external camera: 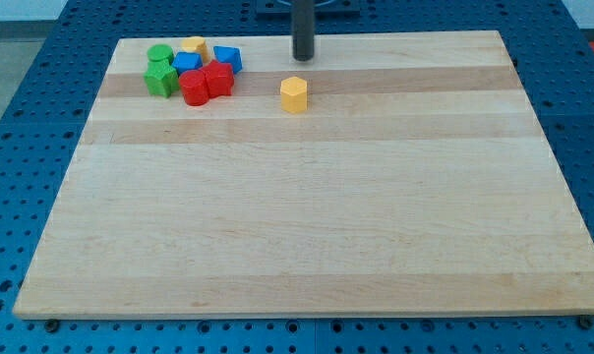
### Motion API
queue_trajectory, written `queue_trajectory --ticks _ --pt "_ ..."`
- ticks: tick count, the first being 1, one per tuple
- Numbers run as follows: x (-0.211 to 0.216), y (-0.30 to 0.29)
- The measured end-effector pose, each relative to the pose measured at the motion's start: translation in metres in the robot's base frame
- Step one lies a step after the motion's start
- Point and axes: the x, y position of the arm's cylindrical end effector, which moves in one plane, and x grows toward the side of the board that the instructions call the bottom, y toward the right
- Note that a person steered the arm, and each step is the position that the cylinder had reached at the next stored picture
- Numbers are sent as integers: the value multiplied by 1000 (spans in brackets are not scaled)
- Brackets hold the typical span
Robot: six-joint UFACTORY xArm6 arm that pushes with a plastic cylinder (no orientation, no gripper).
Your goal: Push yellow heart along with blue triangle to the yellow hexagon
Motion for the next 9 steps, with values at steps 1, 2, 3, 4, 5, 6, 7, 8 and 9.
queue_trajectory --ticks 1,2,3,4,5,6,7,8,9 --pt "-20 -49" --pt "-34 -86" --pt "-33 -135" --pt "-33 -182" --pt "-28 -205" --pt "-21 -205" --pt "-21 -193" --pt "-17 -166" --pt "-2 -134"
